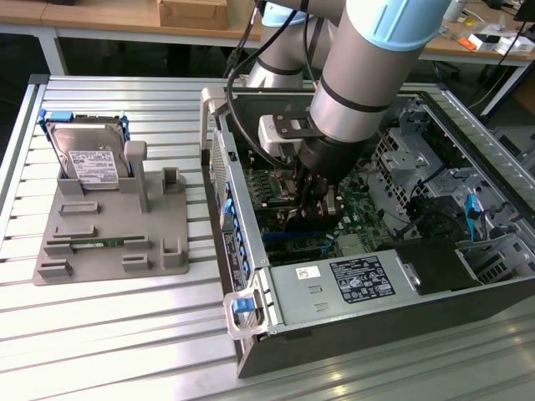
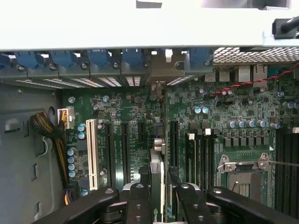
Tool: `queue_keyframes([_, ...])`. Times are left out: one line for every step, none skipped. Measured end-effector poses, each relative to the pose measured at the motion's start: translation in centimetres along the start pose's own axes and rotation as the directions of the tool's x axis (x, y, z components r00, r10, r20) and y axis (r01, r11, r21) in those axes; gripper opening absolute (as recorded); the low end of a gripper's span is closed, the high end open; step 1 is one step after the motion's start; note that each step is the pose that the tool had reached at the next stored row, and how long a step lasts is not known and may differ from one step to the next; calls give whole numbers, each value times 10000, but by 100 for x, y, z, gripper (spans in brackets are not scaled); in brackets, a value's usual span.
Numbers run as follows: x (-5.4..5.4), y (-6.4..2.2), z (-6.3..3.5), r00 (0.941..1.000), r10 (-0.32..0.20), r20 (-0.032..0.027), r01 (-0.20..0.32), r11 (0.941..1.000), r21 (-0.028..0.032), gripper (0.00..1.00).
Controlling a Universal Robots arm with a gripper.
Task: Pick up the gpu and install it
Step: 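Insert the gpu into the slot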
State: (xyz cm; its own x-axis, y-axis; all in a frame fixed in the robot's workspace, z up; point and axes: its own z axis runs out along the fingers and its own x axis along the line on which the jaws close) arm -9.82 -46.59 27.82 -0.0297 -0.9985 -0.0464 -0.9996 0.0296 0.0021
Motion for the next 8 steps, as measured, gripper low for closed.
queue_keyframes([0, -2, 0, 10000, 0, 5, 0, 10000, 2, 25])
queue_keyframes([0, -8, -2, 10000, -1, 2, 1, 10000, 0, 25])
queue_keyframes([-1, -26, -3, 10000, -1, 0, 1, 10000, -3, 25])
queue_keyframes([-2, -43, -2, 10000, 0, 1, 0, 10000, -7, 25])
queue_keyframes([-2, -65, -1, 10000, 0, 2, 0, 10000, -13, 25])
queue_keyframes([-2, -79, 0, 10000, 0, 3, 0, 10000, -16, 25])
queue_keyframes([-2, -79, 1, 10000, 1, 0, -1, 10000, -18, 25])
queue_keyframes([-2, -78, 5, 10000, 1, 1, -1, 10000, -18, 25])
